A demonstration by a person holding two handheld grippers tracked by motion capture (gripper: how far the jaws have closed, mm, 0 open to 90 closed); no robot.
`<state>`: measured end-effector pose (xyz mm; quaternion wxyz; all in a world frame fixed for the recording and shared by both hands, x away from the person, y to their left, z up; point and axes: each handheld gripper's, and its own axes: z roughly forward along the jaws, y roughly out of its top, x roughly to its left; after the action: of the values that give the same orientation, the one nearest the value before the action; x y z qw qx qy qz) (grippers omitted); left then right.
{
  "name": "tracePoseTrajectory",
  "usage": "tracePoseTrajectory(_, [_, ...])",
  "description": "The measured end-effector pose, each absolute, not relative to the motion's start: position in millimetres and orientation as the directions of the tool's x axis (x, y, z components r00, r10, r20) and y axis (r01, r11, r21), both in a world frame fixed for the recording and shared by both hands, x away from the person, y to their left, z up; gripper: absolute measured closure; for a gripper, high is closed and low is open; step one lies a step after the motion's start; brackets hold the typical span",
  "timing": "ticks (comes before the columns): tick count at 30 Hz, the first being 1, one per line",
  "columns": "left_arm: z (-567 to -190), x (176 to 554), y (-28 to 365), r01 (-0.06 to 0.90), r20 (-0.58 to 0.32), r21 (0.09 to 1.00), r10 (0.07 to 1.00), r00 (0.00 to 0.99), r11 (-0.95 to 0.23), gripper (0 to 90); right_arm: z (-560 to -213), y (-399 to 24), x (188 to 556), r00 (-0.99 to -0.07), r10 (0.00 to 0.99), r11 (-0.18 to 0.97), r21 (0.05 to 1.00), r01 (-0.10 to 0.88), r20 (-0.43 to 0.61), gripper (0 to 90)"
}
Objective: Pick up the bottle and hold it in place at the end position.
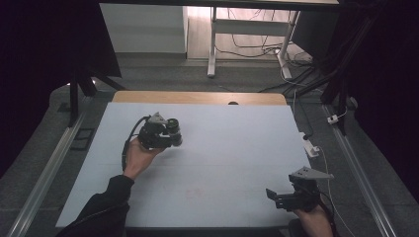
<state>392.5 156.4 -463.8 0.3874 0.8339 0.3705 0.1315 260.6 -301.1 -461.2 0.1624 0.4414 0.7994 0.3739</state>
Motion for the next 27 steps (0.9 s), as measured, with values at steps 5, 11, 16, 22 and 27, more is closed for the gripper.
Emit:
tracePoseTrajectory(5, [-462.1,397.1,137.1,0.507,-0.062,0.74,0.706,0.706,-0.442,53.7,-461.2,-301.0,260.3,-0.56,0.825,0.334,0.741,0.582,0.069,0.0])
tracePoseTrajectory(11, [-463.4,402.8,115.7,0.499,-0.059,0.732,0.686,0.725,-0.464,53.7,-461.2,-301.3,260.2,-0.56,0.825,0.329,0.744,0.582,0.074,0.0])
tracePoseTrajectory(16, [-467.4,407.0,101.1,0.5,-0.063,0.722,0.674,0.736,-0.478,53.7,-461.2,-301.2,259.9,-0.561,0.825,0.333,0.743,0.58,0.068,0.0])
tracePoseTrajectory(22, [-473.7,410.3,88.9,0.503,-0.065,0.709,0.663,0.745,-0.495,53.6,-461.3,-301.1,260.0,-0.561,0.825,0.335,0.743,0.58,0.066,0.0])
tracePoseTrajectory(27, [-479.9,411.6,82.8,0.503,-0.064,0.702,0.659,0.749,-0.504,53.7,-461.4,-300.9,259.8,-0.562,0.825,0.337,0.742,0.579,0.064,0.0])
